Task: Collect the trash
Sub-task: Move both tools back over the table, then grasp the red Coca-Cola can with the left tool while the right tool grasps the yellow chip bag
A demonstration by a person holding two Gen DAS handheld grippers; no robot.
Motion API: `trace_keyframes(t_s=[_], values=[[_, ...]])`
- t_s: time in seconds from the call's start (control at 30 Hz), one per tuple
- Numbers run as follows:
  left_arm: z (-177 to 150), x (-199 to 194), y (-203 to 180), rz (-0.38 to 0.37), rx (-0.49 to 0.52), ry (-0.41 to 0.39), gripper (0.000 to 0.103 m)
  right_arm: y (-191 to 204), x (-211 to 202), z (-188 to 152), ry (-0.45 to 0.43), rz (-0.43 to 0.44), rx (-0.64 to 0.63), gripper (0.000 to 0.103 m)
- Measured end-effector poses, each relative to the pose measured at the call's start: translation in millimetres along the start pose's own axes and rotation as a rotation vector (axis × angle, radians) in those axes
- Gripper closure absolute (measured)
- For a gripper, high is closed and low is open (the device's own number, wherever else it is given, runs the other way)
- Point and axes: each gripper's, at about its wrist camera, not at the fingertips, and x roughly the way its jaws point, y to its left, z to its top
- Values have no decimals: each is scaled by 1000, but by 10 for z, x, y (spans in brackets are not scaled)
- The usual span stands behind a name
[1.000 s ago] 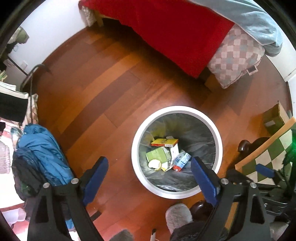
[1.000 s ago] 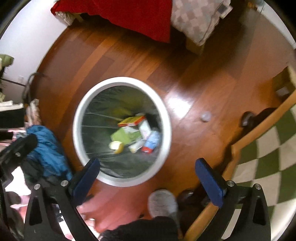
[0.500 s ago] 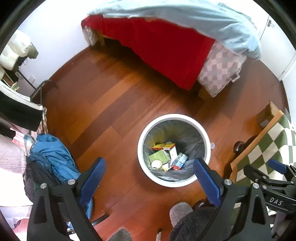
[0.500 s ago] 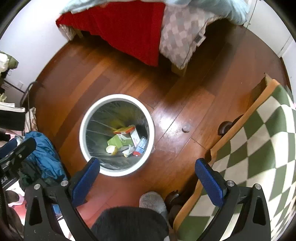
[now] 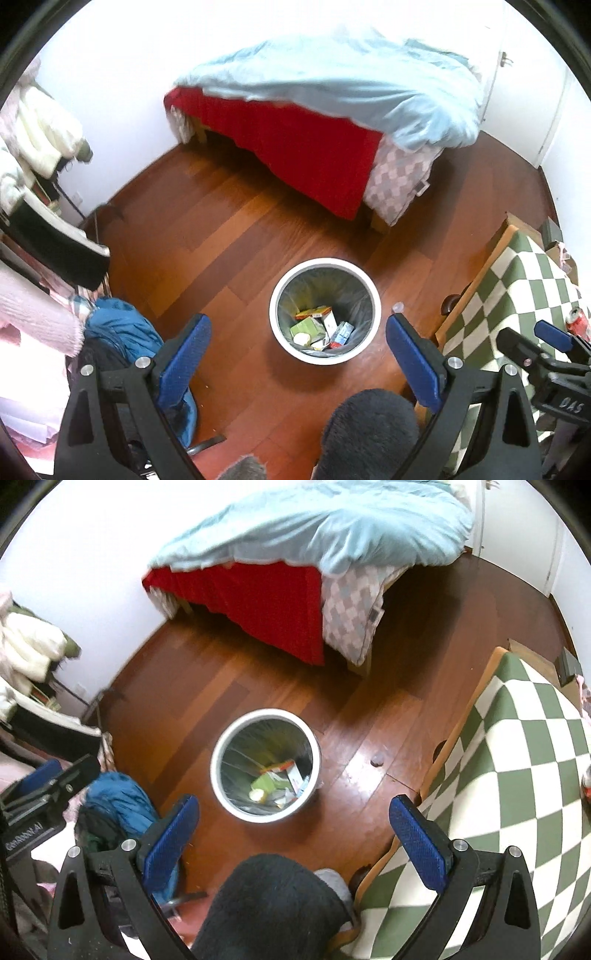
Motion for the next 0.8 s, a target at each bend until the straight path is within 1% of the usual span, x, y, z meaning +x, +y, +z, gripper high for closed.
trace_keyframes(t_s=[0.03,0.1,0.17,0.27,0.33,0.4,0.43,0.53,0.67,0.7,0.8], values=[[0,-113,-48,2,5,-23,7,-38,-111,-22,-17,11,14,0],[-11,-268,-125,3,1,-43,7,-172,-384,-87,-56,33,56,0],[-28,-415,-264,-21,5,-69,7,-329,-592,-152,-82,57,99,0],[-70,-529,-607,-65,51,-95,7,-654,-914,-305,-120,66,170,0],[-123,-520,-890,-87,91,-96,7,-945,-1107,-430,-137,44,217,0],[-214,-409,-1315,-114,141,-70,7,-1241,-1257,-555,-145,12,261,0],[-272,-370,-1501,-131,161,-67,7,-1449,-1338,-643,-146,-18,294,0],[-513,-155,-2227,-179,251,-27,6,-2090,-1542,-903,-142,-104,392,0],[-881,179,-3263,-246,384,88,6,-3032,-1753,-1261,-122,-216,545,0],[-962,258,-3492,-265,420,114,6,-3327,-1824,-1371,-129,-236,600,0],[-1125,428,-4070,-297,518,178,6,-3990,-1943,-1537,-132,-290,702,0]])
